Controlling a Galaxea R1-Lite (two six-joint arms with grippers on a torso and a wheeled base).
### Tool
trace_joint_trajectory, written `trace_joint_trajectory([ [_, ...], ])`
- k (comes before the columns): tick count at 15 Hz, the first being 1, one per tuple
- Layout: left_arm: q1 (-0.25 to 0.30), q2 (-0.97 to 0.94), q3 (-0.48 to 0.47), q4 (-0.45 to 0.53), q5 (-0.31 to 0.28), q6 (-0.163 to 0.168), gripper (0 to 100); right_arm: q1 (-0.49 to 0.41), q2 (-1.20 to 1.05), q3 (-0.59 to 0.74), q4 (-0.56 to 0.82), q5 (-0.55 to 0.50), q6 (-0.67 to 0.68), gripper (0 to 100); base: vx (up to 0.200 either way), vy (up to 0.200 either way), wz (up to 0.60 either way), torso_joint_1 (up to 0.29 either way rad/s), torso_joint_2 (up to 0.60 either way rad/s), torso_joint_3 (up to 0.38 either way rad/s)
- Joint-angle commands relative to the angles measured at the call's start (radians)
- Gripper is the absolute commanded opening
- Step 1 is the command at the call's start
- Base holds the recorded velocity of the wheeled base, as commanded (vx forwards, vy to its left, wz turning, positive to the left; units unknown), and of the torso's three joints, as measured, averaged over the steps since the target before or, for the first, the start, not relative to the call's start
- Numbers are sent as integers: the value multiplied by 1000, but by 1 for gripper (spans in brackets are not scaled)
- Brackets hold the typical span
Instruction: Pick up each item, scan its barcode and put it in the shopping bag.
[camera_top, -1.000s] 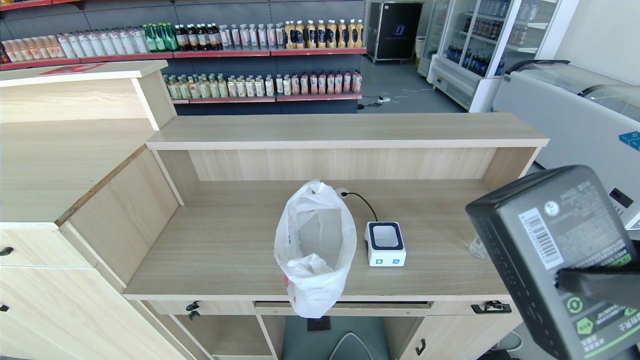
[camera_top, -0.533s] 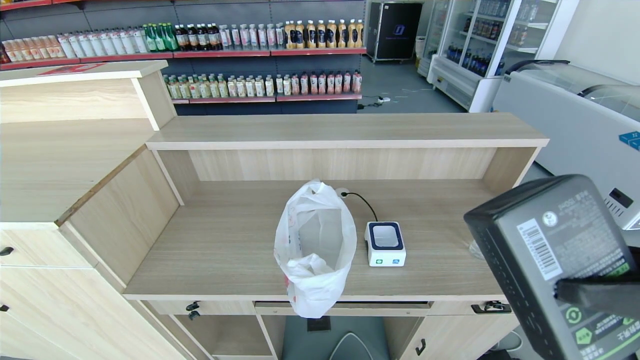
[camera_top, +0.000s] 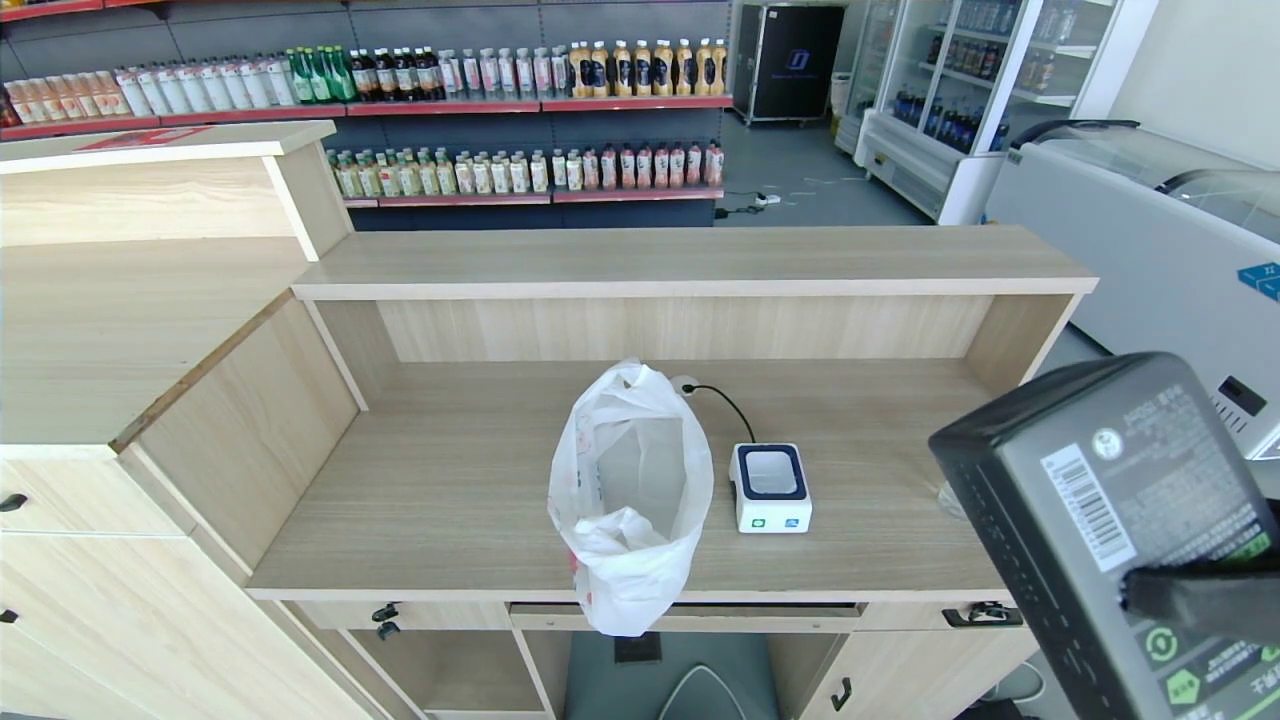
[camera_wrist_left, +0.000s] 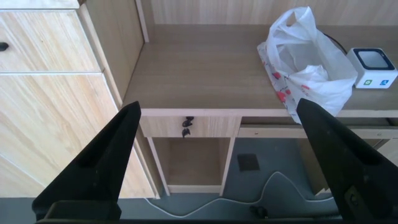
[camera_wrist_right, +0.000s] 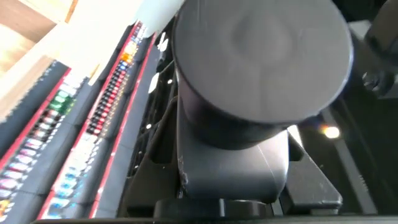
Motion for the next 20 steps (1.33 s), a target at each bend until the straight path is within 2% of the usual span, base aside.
trace_joint_trajectory([
  [1,0,0,0,0,0,0,100,-103,-17,-17,-3,-45,145,0,0,0,0,0,0,0],
  [2,0,0,0,0,0,0,100,-208,-20,-20,-2,-151,315,0,0,0,0,0,0,0],
  [3,0,0,0,0,0,0,100,-323,-12,-9,4,-270,553,0,0,0,0,0,0,0],
  [4,0,0,0,0,0,0,100,-442,-9,11,56,-335,814,0,0,0,0,0,0,0],
  [5,0,0,0,0,0,0,100,-548,-9,17,132,-342,1004,0,0,0,0,0,0,0],
  [7,0,0,0,0,0,0,100,-855,-14,19,224,-342,1219,0,0,0,0,0,0,0],
  [8,0,0,0,0,0,0,100,-926,-18,16,274,-342,1279,0,0,0,0,0,0,0],
  [10,0,0,0,0,0,0,100,-936,-18,10,293,-342,1392,0,0,0,0,0,0,0],
  [13,0,0,0,0,0,0,100,-932,0,10,300,-341,1443,0,0,0,0,0,0,0],
  [17,0,0,0,0,0,0,100,-889,49,20,291,-342,1503,0,0,0,600,-2,2,4],
  [20,0,0,0,0,0,0,100,-875,112,-9,262,-465,1642,0,0,0,600,4,-1,2],
])
